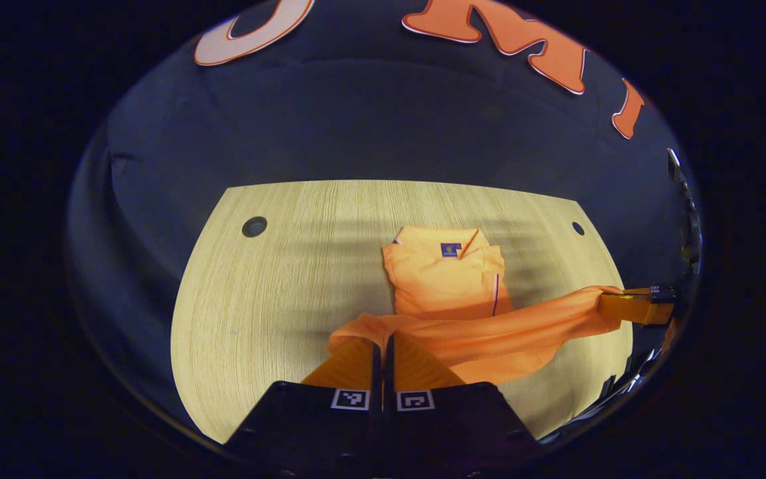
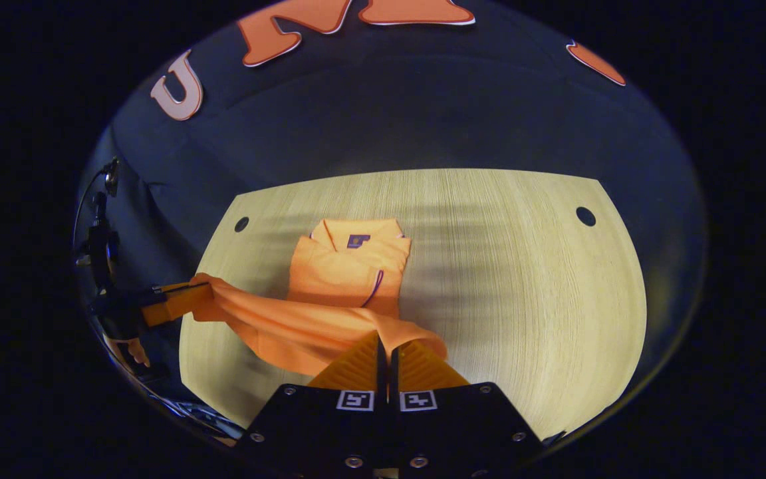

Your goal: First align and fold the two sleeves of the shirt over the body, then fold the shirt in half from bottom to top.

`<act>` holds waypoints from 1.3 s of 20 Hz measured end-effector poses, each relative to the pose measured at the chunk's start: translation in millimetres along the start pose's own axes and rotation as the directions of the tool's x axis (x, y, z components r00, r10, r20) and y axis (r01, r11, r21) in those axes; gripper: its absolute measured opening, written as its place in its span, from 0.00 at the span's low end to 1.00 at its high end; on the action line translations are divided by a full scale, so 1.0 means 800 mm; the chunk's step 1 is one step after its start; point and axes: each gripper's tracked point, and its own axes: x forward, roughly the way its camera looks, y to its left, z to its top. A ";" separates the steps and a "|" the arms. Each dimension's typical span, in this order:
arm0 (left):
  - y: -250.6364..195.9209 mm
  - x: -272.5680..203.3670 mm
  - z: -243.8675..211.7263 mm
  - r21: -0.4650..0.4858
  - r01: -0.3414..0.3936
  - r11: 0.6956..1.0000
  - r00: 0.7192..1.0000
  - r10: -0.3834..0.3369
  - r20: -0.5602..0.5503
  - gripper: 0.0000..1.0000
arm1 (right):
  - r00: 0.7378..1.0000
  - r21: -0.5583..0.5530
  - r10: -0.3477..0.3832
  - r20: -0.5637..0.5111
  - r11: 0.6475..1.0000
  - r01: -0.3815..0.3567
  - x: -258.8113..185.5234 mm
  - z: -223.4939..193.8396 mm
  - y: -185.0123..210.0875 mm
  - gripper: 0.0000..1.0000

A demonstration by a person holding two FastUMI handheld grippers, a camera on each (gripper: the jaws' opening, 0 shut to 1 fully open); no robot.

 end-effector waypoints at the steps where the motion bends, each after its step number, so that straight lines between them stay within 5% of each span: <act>1: 0.001 0.010 0.011 0.008 -0.007 1.000 1.000 0.007 0.005 0.01 | 1.000 0.009 -0.002 0.009 1.000 0.002 0.008 0.012 0.000 0.00; 8: 0.010 0.096 0.073 0.055 -0.060 0.997 0.998 0.059 0.024 0.00 | 0.999 0.035 -0.041 0.012 0.999 0.041 0.091 0.062 -0.013 0.00; 15: 0.021 0.171 0.053 0.102 -0.104 0.989 0.992 0.111 -0.058 0.01 | 0.998 0.085 -0.018 -0.067 0.996 0.024 0.155 0.060 -0.014 0.00; 20: 0.025 0.190 0.040 0.084 -0.114 0.990 0.989 0.121 -0.080 0.06 | 0.997 0.087 -0.071 -0.041 0.993 0.074 0.169 0.067 -0.035 0.17; 21: 0.025 0.193 0.041 0.076 -0.108 0.991 0.991 0.113 -0.072 0.25 | 0.996 0.083 -0.074 -0.045 0.994 0.077 0.168 0.064 -0.036 0.22; 23: 0.020 0.192 0.044 0.060 -0.091 0.994 0.993 0.095 -0.068 0.63 | 0.995 0.060 -0.090 -0.052 0.994 0.093 0.169 0.062 -0.040 0.74; 25: 0.024 0.189 0.044 0.055 -0.119 0.991 0.991 0.122 -0.063 1.00 | 0.992 0.039 -0.117 -0.045 0.992 0.119 0.166 0.061 -0.042 0.96; 26: 0.028 0.181 0.049 0.049 -0.130 0.990 0.990 0.132 -0.050 1.00 | 0.991 0.032 -0.133 -0.034 0.990 0.134 0.163 0.062 -0.042 0.99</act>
